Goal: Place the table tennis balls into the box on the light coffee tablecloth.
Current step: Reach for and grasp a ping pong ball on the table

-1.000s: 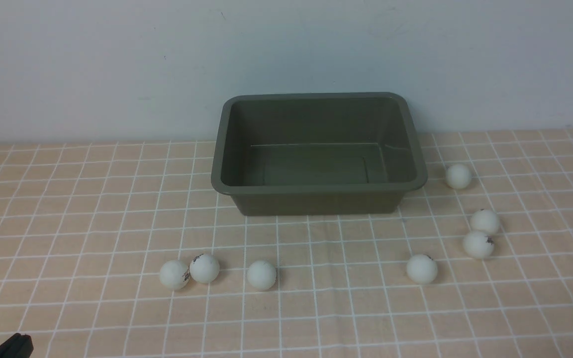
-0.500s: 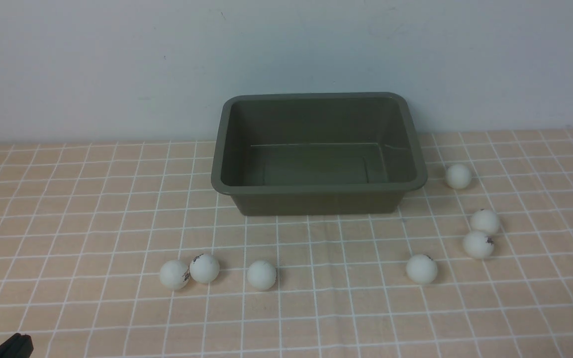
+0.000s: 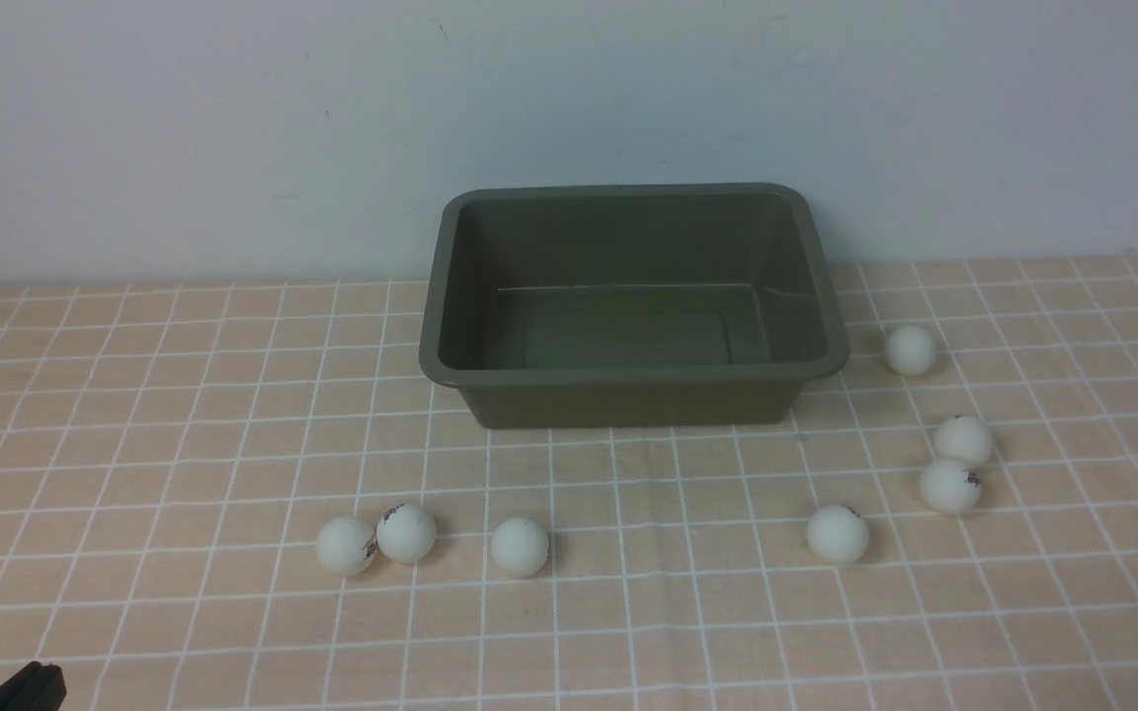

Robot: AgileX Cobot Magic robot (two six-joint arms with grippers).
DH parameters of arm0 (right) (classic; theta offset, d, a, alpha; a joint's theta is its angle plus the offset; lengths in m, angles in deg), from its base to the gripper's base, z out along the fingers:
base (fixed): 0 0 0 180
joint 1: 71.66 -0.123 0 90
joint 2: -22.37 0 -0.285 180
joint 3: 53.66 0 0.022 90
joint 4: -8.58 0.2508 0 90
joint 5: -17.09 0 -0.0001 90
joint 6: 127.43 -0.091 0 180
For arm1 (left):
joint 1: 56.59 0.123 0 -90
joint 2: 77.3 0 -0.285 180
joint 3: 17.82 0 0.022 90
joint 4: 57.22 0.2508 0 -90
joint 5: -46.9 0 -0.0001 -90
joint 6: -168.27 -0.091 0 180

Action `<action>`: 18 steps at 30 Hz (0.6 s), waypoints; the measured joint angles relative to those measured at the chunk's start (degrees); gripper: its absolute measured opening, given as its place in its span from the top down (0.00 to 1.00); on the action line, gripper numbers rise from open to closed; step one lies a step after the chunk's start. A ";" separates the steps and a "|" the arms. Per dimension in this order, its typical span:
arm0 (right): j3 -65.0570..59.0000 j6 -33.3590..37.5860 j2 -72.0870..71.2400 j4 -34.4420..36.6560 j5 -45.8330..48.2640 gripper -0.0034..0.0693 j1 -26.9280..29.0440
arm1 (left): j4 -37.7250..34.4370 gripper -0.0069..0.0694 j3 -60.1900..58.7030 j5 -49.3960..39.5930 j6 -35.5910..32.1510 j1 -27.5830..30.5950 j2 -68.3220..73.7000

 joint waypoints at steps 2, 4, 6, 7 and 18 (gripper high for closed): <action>0.00 -0.18 0.00 -0.13 0.00 0.66 0.00 | 0.00 1.00 0.00 0.00 0.00 0.00 0.00; 0.00 -0.57 0.00 -0.26 0.00 0.66 0.00 | 0.00 1.00 0.00 0.00 0.00 0.00 0.00; 0.00 -0.59 0.00 -0.25 0.07 0.66 0.00 | 0.00 1.00 0.00 0.00 0.00 0.00 0.00; 0.00 -0.59 0.00 -0.25 0.07 0.66 0.00 | -0.12 1.00 0.00 0.00 0.00 0.00 0.00; -0.61 -3.33 0.00 30.26 -3.36 0.66 0.00 | -12.88 1.00 0.00 0.00 4.97 0.00 0.00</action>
